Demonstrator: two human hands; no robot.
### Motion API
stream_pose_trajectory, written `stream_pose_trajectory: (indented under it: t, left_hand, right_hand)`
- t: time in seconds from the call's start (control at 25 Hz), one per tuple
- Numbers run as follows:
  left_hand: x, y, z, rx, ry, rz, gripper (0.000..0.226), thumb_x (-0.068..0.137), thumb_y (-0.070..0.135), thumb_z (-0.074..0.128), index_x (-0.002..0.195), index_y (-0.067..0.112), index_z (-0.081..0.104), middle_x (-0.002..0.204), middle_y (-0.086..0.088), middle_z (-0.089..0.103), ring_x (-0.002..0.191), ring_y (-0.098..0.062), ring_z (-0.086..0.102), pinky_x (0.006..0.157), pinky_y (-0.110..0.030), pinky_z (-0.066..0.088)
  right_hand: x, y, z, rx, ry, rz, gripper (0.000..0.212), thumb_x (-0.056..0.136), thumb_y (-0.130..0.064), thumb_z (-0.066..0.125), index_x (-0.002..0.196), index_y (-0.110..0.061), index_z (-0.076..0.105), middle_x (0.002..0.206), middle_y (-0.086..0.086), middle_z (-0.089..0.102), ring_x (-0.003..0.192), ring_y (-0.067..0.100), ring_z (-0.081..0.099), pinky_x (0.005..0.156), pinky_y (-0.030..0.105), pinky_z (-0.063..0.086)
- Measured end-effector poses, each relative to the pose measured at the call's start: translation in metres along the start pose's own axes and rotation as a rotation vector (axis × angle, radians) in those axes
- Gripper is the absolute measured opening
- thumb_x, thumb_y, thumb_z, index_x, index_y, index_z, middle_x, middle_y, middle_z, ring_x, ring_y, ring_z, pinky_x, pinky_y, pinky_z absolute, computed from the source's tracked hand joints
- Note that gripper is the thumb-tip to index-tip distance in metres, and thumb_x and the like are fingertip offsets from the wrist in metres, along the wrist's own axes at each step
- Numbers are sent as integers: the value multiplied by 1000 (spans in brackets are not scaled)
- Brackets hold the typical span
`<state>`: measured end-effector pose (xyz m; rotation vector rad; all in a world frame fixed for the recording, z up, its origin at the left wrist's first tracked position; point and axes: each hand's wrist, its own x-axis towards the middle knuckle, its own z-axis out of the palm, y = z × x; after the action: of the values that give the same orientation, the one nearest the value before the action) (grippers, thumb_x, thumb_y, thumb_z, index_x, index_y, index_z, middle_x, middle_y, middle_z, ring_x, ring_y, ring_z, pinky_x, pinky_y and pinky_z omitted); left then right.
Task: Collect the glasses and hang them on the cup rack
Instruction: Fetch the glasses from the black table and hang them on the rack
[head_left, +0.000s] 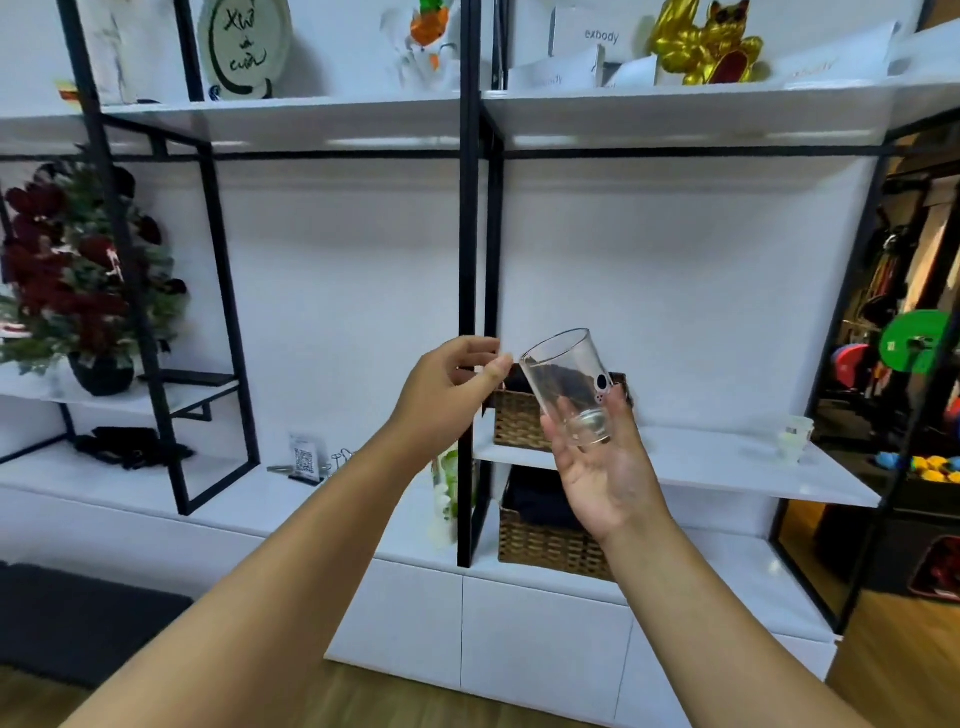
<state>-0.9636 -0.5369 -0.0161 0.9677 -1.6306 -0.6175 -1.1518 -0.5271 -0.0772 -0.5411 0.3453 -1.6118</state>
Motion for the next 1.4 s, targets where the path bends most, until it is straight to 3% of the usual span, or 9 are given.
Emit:
stream_pose_trajectory:
  t: [0.2, 0.36, 0.56, 0.72, 0.92, 1.08, 1.24, 1.4]
  left_hand:
    - [33, -81, -31, 73, 63, -99, 24, 98, 38, 69, 118, 27, 74, 112, 17, 74, 100, -4, 70, 92, -36, 58]
    - [55, -137, -53, 118, 122, -164, 22, 98, 37, 69, 117, 27, 74, 112, 18, 74, 97, 1, 68, 83, -22, 54]
    - [101, -202, -79, 256, 210, -228, 22, 98, 36, 69, 118, 29, 72, 109, 19, 72, 95, 4, 66, 67, -6, 45]
    - [133, -237, -93, 310, 288, -276, 24, 99, 31, 68, 121, 24, 72, 109, 16, 72, 94, 0, 67, 68, -6, 46]
    - [156, -282, -117, 407, 378, -329, 26, 100, 31, 67, 124, 21, 71, 111, 14, 72, 95, 9, 63, 73, -3, 44]
    - [163, -321, -147, 445, 404, -386, 30, 100, 36, 66, 127, 25, 70, 113, 17, 71, 100, 8, 64, 79, -4, 44]
    - [179, -369, -191, 420, 437, -412, 29, 99, 36, 67, 126, 26, 70, 112, 19, 71, 98, 9, 64, 78, -4, 44]
    - [208, -421, -237, 350, 413, -413, 30, 100, 32, 67, 127, 21, 70, 114, 15, 72, 102, 4, 66, 86, -11, 50]
  right_hand:
    - [68, 57, -11, -10, -3, 105, 30, 91, -39, 76, 107, -14, 81, 120, 15, 76, 105, 25, 77, 79, 36, 64]
    - [123, 102, -20, 7, 20, 223, 52, 89, -41, 78, 130, -12, 65, 124, 20, 74, 109, 30, 76, 77, 36, 65]
    - [205, 156, -32, 57, -27, 400, 60, 81, -43, 83, 130, -13, 63, 131, 26, 68, 120, 40, 70, 71, 36, 66]
    - [273, 186, -36, 83, -49, 493, 61, 83, -43, 82, 132, -14, 62, 134, 26, 67, 124, 41, 67, 75, 37, 66]
    - [342, 239, -39, 79, -96, 636, 70, 83, -43, 84, 141, -15, 57, 129, 25, 68, 126, 41, 66, 76, 38, 66]
    - [374, 287, -36, 60, -91, 678, 59, 83, -39, 85, 132, -14, 62, 121, 23, 70, 128, 39, 65, 76, 37, 65]
    - [411, 338, -20, 14, -65, 663, 41, 82, -32, 84, 115, -15, 66, 118, 22, 71, 110, 36, 73, 74, 36, 65]
    - [448, 390, -4, -58, -41, 624, 35, 85, -31, 81, 111, -16, 63, 120, 21, 68, 112, 38, 71, 73, 36, 65]
